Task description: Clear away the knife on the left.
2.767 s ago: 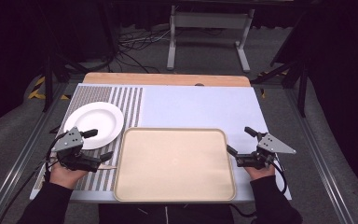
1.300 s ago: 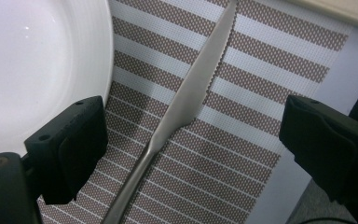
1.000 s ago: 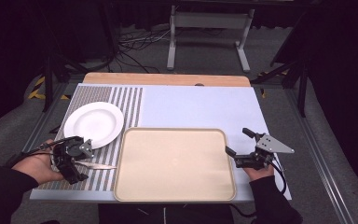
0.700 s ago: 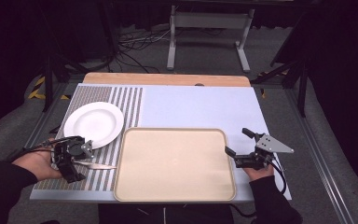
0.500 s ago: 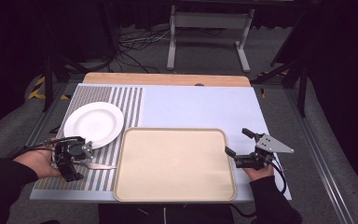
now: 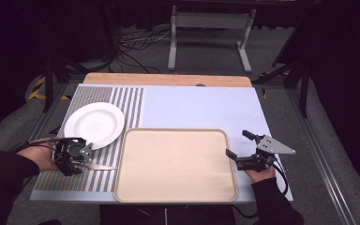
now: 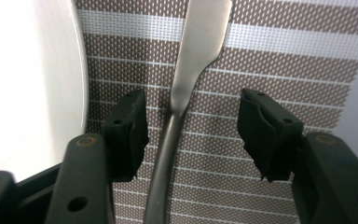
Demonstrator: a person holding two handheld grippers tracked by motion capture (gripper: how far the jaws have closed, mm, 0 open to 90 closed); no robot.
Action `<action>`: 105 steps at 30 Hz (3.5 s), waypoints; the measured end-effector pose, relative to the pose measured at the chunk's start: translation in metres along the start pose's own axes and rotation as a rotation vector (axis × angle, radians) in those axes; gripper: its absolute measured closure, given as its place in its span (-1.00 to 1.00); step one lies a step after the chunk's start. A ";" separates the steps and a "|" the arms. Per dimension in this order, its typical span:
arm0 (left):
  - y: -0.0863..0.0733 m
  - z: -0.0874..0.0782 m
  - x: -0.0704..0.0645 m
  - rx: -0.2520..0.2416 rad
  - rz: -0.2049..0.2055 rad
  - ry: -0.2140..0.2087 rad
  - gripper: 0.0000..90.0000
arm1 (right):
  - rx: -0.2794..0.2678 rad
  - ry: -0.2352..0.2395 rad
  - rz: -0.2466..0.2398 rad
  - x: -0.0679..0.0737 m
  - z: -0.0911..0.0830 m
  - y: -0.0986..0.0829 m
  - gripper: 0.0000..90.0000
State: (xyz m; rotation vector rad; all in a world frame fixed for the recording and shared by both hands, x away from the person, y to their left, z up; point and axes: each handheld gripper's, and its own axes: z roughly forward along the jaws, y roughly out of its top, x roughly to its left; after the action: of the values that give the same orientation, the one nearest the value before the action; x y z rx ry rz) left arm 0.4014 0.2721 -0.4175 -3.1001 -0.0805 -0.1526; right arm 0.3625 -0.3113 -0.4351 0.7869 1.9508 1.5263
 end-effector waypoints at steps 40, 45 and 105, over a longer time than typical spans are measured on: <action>0.015 0.008 0.010 0.101 0.105 -0.070 0.79 | -0.002 -0.008 0.026 0.001 -0.016 -0.006 -0.97; 0.015 0.009 0.009 0.094 0.103 -0.065 0.79 | -0.014 0.002 0.043 0.001 -0.017 -0.006 -0.97; 0.064 -0.064 0.025 -0.007 -0.154 -0.157 0.78 | -0.038 0.031 0.063 -0.001 -0.018 -0.005 -0.97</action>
State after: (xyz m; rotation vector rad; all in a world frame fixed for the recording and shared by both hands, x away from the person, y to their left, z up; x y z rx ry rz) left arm 0.4235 0.2073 -0.3540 -3.1054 -0.3241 0.0877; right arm 0.3499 -0.3247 -0.4357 0.8203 1.9300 1.6163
